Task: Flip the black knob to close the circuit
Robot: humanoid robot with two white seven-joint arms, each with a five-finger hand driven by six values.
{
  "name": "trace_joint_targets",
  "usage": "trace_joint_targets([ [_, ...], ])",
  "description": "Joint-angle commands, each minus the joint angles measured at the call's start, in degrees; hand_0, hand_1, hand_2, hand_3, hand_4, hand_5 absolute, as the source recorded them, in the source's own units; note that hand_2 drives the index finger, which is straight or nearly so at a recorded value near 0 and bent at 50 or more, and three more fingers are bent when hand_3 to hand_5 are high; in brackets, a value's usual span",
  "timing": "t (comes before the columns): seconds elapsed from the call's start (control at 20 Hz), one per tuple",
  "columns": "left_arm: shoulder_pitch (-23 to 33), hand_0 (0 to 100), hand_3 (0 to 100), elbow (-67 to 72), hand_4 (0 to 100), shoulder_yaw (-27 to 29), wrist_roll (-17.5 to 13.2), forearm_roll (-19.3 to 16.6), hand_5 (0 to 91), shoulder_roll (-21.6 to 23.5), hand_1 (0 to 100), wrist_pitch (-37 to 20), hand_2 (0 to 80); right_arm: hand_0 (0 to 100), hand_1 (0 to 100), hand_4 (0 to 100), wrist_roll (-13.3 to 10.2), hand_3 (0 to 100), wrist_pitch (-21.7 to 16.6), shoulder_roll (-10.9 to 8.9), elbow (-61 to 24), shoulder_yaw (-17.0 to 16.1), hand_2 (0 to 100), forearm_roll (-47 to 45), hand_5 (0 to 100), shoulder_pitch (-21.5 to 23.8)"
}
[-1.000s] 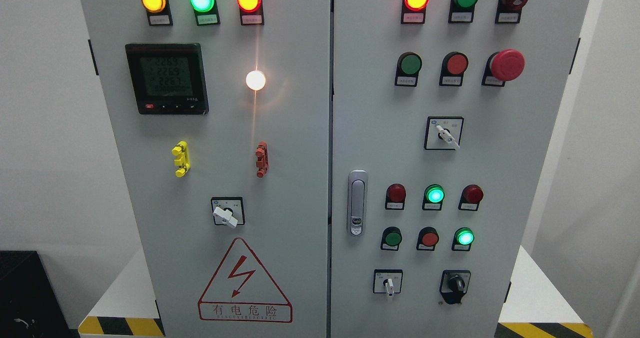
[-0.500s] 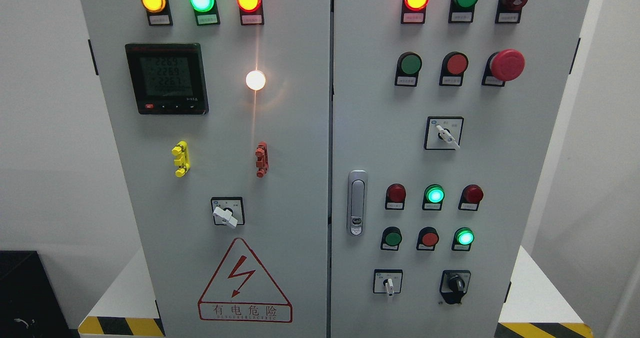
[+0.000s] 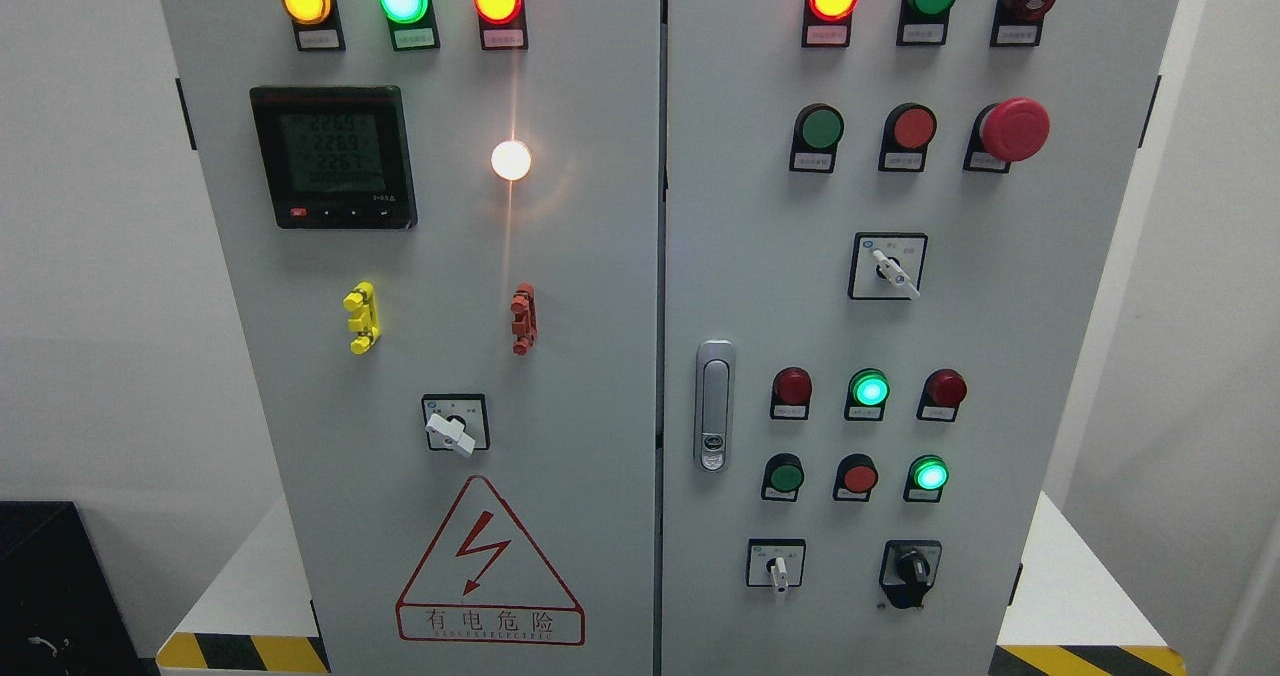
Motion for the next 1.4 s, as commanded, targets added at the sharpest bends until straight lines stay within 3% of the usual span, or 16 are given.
trace_joint_targets([
  [0.0, 1.32, 12, 0, -1.67, 0, 0.0, 0.01, 0.0, 0.0, 0.0, 56, 0.04, 0.0, 0, 4, 92, 0.13, 100, 0.21, 0.4, -2.64, -3.3, 84, 2.72, 100, -4.07],
  [0.7, 1.32, 12, 0, -1.67, 0, 0.0, 0.01, 0.0, 0.0, 0.0, 56, 0.04, 0.0, 0, 4, 92, 1.45, 100, 0.21, 0.48, 0.26, -6.21, 84, 6.51, 100, -13.39],
  [1.35, 1.23, 12, 0, -1.67, 0, 0.0, 0.01, 0.0, 0.0, 0.0, 56, 0.04, 0.0, 0, 4, 92, 2.42, 100, 0.39, 0.31, 3.42, -6.47, 84, 7.56, 100, -16.82],
])
